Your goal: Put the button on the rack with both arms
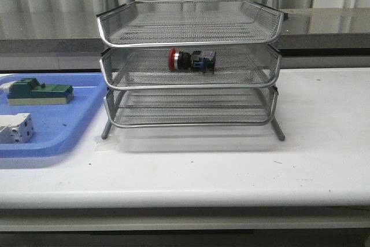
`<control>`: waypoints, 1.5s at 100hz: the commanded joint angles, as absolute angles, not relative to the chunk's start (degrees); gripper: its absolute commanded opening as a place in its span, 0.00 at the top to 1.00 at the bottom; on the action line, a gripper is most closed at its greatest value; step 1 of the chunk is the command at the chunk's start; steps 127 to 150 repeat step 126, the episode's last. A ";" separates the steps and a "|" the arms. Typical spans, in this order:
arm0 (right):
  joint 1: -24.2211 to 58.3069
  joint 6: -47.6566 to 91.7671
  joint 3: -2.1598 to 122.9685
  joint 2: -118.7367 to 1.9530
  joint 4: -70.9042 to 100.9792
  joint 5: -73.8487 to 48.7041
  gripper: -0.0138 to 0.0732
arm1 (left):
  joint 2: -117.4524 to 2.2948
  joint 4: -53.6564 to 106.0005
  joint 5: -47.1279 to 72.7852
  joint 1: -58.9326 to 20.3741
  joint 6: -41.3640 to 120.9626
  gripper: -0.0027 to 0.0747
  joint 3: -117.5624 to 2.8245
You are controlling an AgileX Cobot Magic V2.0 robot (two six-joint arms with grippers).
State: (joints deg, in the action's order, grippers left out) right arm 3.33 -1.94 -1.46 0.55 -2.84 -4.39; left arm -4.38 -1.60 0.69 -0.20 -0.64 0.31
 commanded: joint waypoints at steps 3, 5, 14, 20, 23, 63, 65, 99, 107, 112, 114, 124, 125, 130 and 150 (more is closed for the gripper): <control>3.07 -1.97 -1.61 1.30 -3.56 0.49 0.91 | -1.54 -1.72 -5.90 -0.71 -1.59 0.99 1.82; 3.07 -1.97 -1.61 1.30 -3.56 0.49 0.91 | -0.90 -1.72 -6.07 -0.71 -1.59 0.99 2.19; 3.07 -1.97 -1.61 1.30 -3.56 0.49 0.91 | 1.28 -1.72 -4.74 -0.71 -1.59 0.99 2.19; 3.07 -1.97 -1.61 1.30 -3.56 0.49 0.91 | 2.15 -1.72 -5.03 -0.71 -1.59 0.99 2.19; 3.07 -1.97 -1.61 1.30 -3.56 0.49 0.91 | 2.15 -1.72 -5.30 -0.71 -1.59 0.99 2.19; 3.07 -1.97 -1.61 1.30 -3.56 0.49 0.91 | 2.15 -1.30 -5.41 -0.71 -1.59 0.99 2.19; 3.07 -1.97 -1.61 1.30 -3.56 0.49 0.91 | 2.15 -1.30 -5.41 -0.71 -1.59 0.99 2.19; 3.07 -1.97 -1.61 1.30 -3.56 0.49 0.91 | 2.15 -1.30 -5.41 -0.71 -1.59 0.99 2.19; 3.07 -1.97 -1.61 1.30 -3.56 0.49 0.91 | 2.15 -1.30 -5.41 -0.71 -1.59 0.99 2.19; 3.07 -1.97 -1.61 1.30 -3.56 0.49 0.91 | 2.15 -1.30 -5.41 -0.71 -1.59 0.99 2.19; 3.07 -1.97 -1.61 1.30 -3.56 0.49 0.91 | 2.15 -1.30 -5.41 -0.71 -1.59 0.99 2.19; 3.07 -1.97 -1.61 1.30 -3.56 0.49 0.91 | 2.15 -1.30 -5.41 -0.71 -1.59 0.99 2.19; 3.07 -1.97 -1.61 1.30 -3.56 0.49 0.91 | 2.15 -1.30 -5.41 -0.71 -1.59 0.99 2.19; 3.07 -1.97 -1.61 1.30 -3.56 0.49 0.91 | 2.15 -1.30 -5.41 -0.71 -1.59 0.99 2.19; 3.07 -1.97 -1.61 1.30 -3.56 0.49 0.91 | 2.15 -1.30 -5.41 -0.71 -1.59 0.99 2.19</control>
